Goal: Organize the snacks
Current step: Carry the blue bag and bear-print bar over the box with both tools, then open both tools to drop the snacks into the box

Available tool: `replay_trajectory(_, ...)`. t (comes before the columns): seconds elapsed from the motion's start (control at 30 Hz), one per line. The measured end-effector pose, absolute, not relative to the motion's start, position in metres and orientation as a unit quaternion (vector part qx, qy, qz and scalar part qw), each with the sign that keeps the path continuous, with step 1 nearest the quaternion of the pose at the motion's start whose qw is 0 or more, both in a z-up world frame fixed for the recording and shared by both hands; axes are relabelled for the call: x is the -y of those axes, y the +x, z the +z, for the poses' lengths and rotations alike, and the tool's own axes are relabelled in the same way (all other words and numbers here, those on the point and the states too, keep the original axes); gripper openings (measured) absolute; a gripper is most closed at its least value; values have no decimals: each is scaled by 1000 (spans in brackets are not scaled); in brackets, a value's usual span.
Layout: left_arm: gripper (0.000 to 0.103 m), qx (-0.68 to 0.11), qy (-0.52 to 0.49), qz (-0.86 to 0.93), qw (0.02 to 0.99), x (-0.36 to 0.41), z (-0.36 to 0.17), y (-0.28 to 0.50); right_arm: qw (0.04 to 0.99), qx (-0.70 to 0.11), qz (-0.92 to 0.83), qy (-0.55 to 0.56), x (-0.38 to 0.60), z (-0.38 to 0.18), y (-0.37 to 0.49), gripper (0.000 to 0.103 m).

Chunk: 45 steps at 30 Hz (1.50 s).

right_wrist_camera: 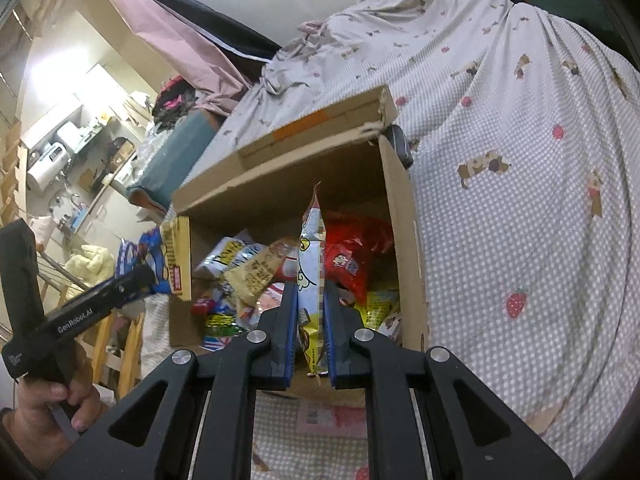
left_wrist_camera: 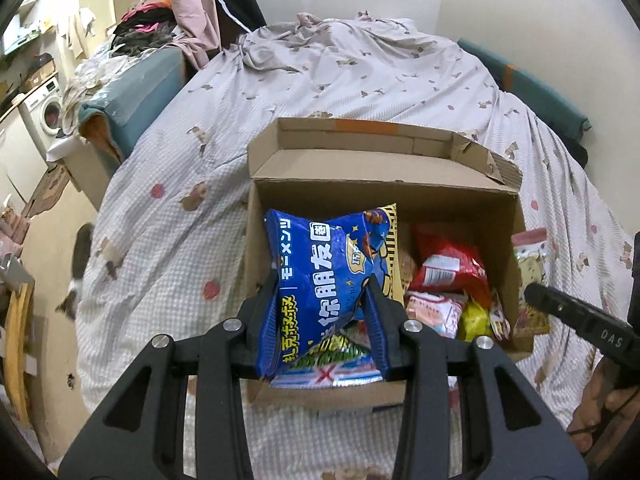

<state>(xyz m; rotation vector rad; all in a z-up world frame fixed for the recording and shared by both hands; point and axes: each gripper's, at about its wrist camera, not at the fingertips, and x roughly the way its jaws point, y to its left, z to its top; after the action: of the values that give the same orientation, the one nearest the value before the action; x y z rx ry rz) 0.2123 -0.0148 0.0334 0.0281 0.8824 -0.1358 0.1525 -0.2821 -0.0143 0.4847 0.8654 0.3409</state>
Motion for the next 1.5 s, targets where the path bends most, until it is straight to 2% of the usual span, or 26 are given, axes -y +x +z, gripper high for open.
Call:
replay_trajectory(0.27,35,-452,7,-64,890,13,2,225,858,-433,175,214,267,-28,158,12)
replay_trajectory(0.7,37,-466,-1,-69,882,15,-8,224,834,-474,187,212,255,-46,165,15)
replay_trajectory(1.2,42,-457,-2,-66,887,14,-1,218,846,-441,193,230,265,-33,163,17)
replay_trajectory(1.27,57,-451,0,-61,891,13,2,216,850,-432,197,227,264,-30,161,17)
replay_trajectory(1.3,62,-447,-2,-59,892,12,3,216,852,-430,196,225,264,-28,160,19)
replay_trajectory(1.37,86,-443,-18,-71,894,11,6,214,854,-428,195,223,265,-27,159,29)
replay_trajectory(1.4,87,-442,-22,-75,894,11,7,213,851,-432,197,224,265,-27,159,40)
replay_trajectory(1.43,87,-440,-21,-77,894,12,8,212,847,-438,198,226,265,-28,160,60)
replay_trajectory(1.5,88,-439,-10,-74,896,14,8,210,850,-435,189,229,266,-28,159,75)
